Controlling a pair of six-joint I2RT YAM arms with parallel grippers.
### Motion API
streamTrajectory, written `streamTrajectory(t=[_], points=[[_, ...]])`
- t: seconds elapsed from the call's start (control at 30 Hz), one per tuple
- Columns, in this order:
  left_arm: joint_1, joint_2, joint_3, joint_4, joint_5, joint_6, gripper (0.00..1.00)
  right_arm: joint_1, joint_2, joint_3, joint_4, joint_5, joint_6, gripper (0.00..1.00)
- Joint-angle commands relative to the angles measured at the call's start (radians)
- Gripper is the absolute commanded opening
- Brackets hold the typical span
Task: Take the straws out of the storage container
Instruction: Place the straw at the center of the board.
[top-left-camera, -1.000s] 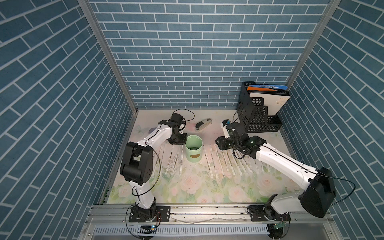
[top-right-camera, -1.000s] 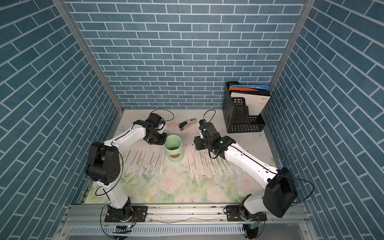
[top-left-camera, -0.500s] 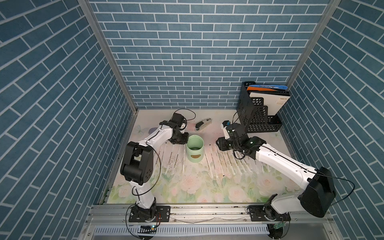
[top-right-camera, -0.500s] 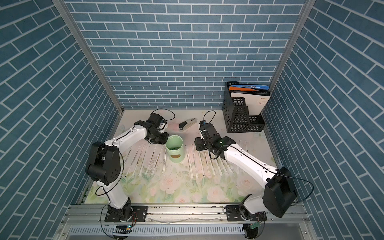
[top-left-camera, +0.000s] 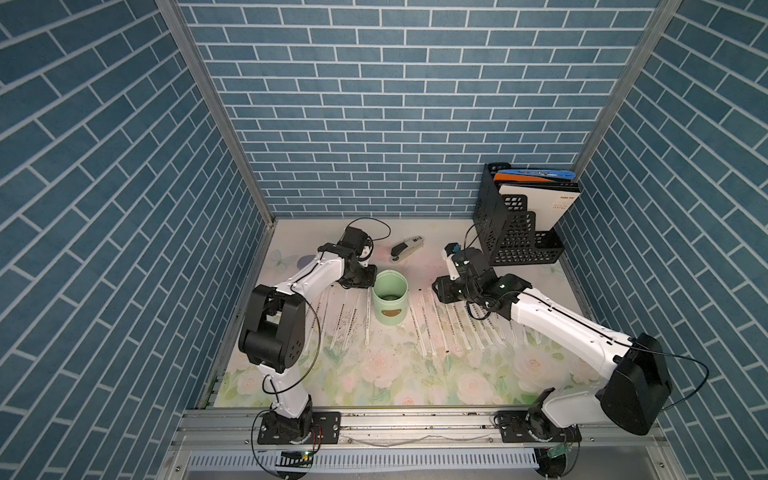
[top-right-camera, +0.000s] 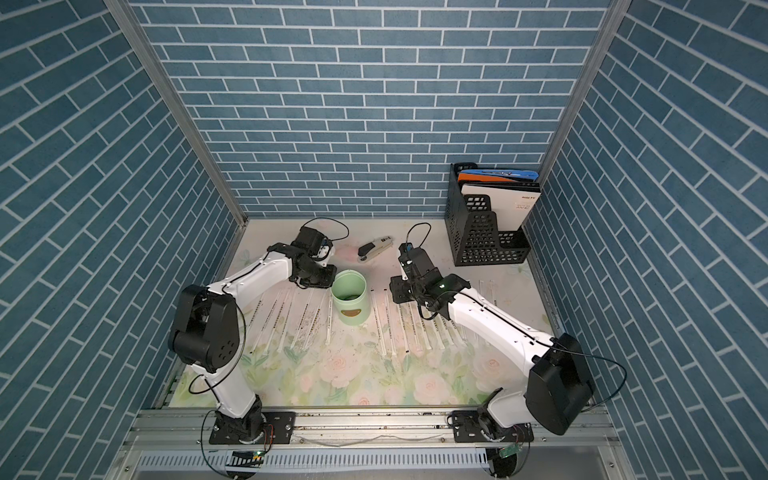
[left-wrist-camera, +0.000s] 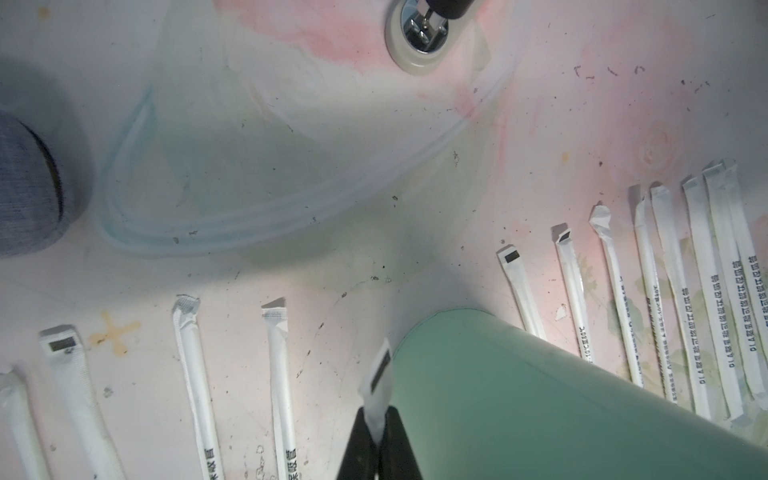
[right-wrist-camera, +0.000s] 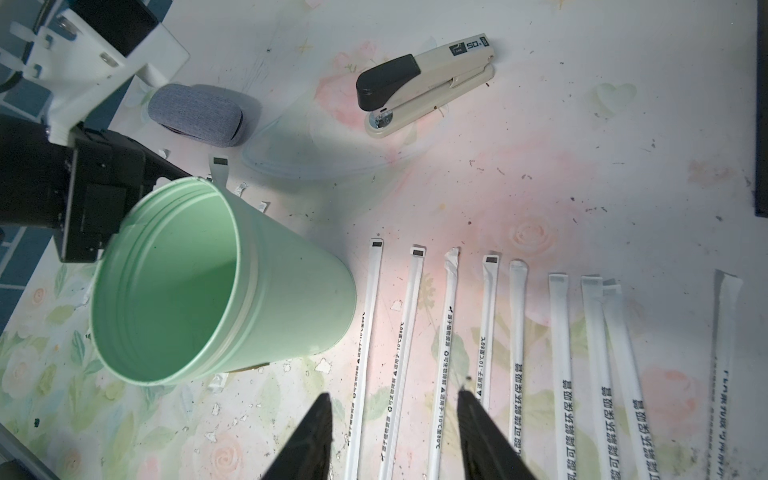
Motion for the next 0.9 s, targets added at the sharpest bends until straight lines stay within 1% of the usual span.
streamTrajectory(t=[0.0, 0.3, 0.63, 0.87], points=[[-0.007, 0.079, -0.091, -0.094, -0.129, 0.043, 0.0, -0.004, -0.01, -0.009, 0.012, 0.001, -0.017, 0.49], [-0.007, 0.06, -0.159, -0.066, -0.134, 0.031, 0.0, -0.005, -0.007, -0.011, 0.016, -0.004, -0.017, 0.49], [-0.013, 0.03, -0.269, -0.025, -0.106, 0.016, 0.0, -0.006, 0.0, -0.011, 0.027, -0.013, -0.014, 0.49], [-0.015, -0.001, -0.27, -0.062, -0.098, 0.01, 0.0, -0.006, 0.005, -0.011, 0.033, -0.017, -0.011, 0.49]])
